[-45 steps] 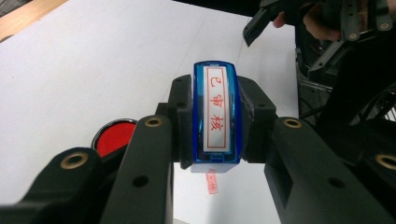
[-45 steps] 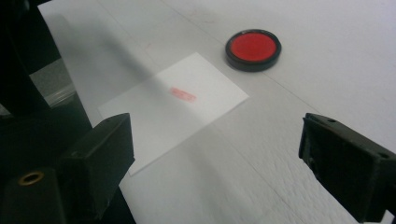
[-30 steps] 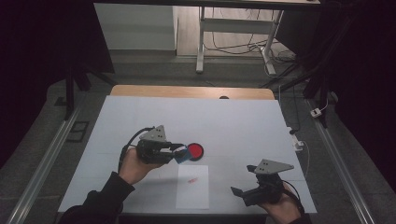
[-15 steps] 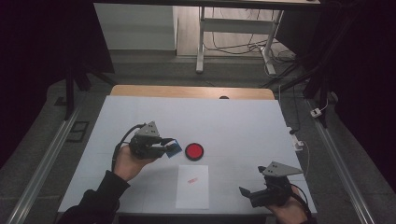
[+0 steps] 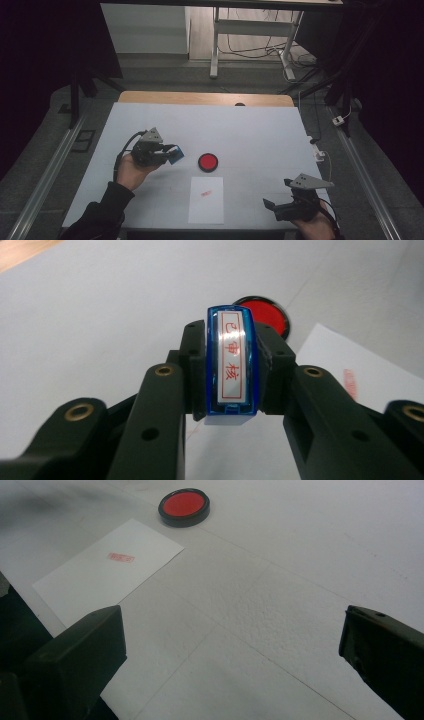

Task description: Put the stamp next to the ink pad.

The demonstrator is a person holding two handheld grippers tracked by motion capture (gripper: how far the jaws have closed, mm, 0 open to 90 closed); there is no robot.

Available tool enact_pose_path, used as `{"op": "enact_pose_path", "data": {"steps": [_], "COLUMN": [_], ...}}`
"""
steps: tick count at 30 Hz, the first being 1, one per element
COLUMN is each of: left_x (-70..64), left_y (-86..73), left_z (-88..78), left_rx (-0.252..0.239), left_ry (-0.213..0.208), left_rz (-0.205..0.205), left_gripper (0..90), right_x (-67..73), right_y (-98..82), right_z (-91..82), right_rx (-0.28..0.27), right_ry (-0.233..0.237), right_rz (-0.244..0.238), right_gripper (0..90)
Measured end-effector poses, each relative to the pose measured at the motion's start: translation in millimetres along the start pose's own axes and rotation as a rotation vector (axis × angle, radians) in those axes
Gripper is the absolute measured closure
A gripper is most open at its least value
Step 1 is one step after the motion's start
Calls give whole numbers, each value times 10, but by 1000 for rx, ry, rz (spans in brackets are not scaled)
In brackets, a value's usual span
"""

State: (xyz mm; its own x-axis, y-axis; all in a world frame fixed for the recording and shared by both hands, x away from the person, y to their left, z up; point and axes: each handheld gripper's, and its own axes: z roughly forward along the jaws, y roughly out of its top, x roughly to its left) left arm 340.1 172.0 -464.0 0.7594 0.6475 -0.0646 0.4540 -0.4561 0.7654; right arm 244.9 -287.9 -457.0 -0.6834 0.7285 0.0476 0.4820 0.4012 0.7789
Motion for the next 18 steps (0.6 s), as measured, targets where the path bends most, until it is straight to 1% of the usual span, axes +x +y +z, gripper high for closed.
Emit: {"op": "enact_pose_path", "data": {"steps": [5, 8, 13, 18], "left_x": [93, 140, 210, 259], "left_y": [-70, -110, -161, -200], "left_z": [17, 29, 42, 72], "left_rx": [19, 34, 44, 61], "left_ry": [37, 62, 76, 75], "left_rz": [-23, -29, -52, -76], "left_gripper": [699, 698, 698, 698], "right_x": [-1, -2, -1, -1], "right_y": [-2, -2, -2, -1], "right_z": [-1, -1, 0, 3], "right_rx": [1, 1, 1, 7], "right_ry": [0, 0, 2, 3], "right_rz": [-1, -1, -1, -3], "right_gripper": [0, 0, 0, 0]}}
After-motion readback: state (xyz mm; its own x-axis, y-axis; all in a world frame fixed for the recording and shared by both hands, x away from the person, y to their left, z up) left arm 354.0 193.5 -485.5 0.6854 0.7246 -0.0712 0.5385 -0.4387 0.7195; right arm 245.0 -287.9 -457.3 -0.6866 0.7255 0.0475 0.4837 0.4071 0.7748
